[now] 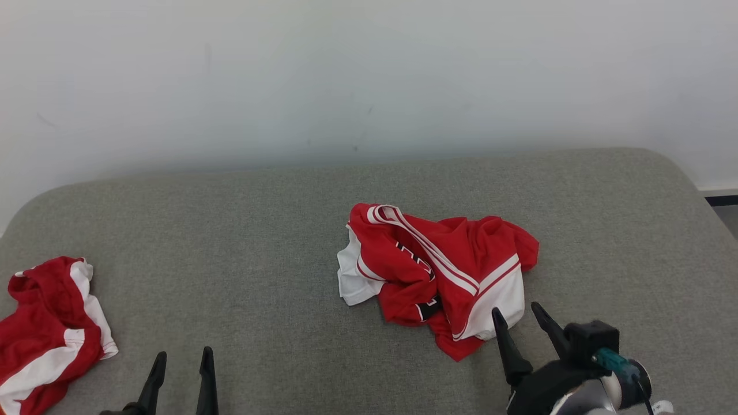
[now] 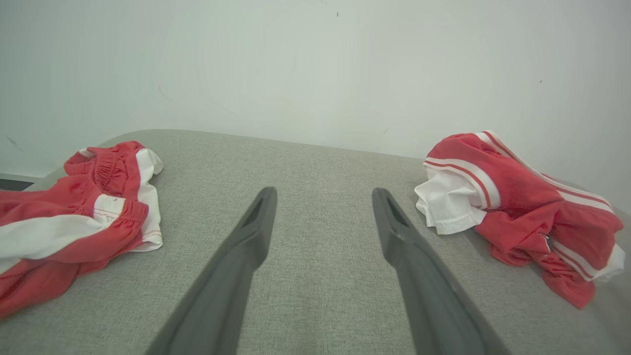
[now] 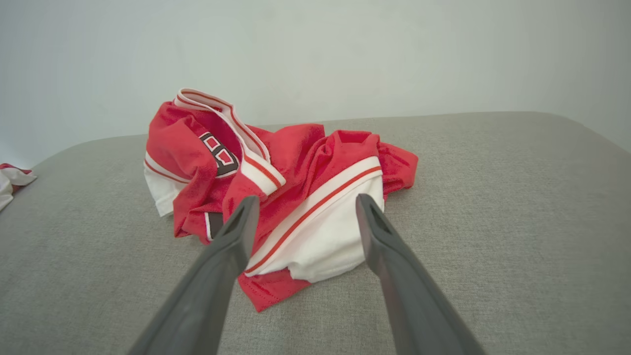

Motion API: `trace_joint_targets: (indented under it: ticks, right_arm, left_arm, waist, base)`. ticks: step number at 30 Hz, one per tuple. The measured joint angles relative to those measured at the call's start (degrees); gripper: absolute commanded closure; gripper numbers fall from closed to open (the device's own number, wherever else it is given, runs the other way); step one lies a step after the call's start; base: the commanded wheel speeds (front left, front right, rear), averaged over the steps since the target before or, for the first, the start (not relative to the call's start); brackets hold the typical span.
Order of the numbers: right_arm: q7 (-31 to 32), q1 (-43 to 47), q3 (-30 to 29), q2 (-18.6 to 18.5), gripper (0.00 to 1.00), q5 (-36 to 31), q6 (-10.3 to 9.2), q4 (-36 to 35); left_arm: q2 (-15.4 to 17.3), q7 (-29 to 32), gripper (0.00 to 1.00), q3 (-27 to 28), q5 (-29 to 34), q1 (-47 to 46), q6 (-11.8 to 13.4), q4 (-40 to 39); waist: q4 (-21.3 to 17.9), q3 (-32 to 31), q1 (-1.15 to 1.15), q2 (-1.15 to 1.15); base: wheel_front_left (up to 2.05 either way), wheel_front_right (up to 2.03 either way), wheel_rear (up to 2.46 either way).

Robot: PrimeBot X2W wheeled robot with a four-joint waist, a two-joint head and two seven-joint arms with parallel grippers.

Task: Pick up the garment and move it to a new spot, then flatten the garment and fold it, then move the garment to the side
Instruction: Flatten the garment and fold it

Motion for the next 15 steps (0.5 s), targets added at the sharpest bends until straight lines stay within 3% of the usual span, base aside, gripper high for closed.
trace_joint_targets:
  ticks: [8,15]
  right_arm:
    - [10.1,-10.7,3.7,0.0,0.0,6.2,0.0,10.6]
    - [10.5,-14.9,9.4,0.0,0.0,13.7,0.0,17.0]
  left_arm:
    - [-0.1,0.0,0.0,-0.6,0.5,-2.1,-0.6,0.5]
    - [-0.1,0.0,0.0,-1.7,-0.2,-2.6,-0.5,0.8]
  waist:
    - [1.3,1.8,0.0,0.0]
    - [3.3,2.7,0.0,0.0]
  base:
    - [0.0,0.0,0.0]
    - [0.0,0.0,0.0]
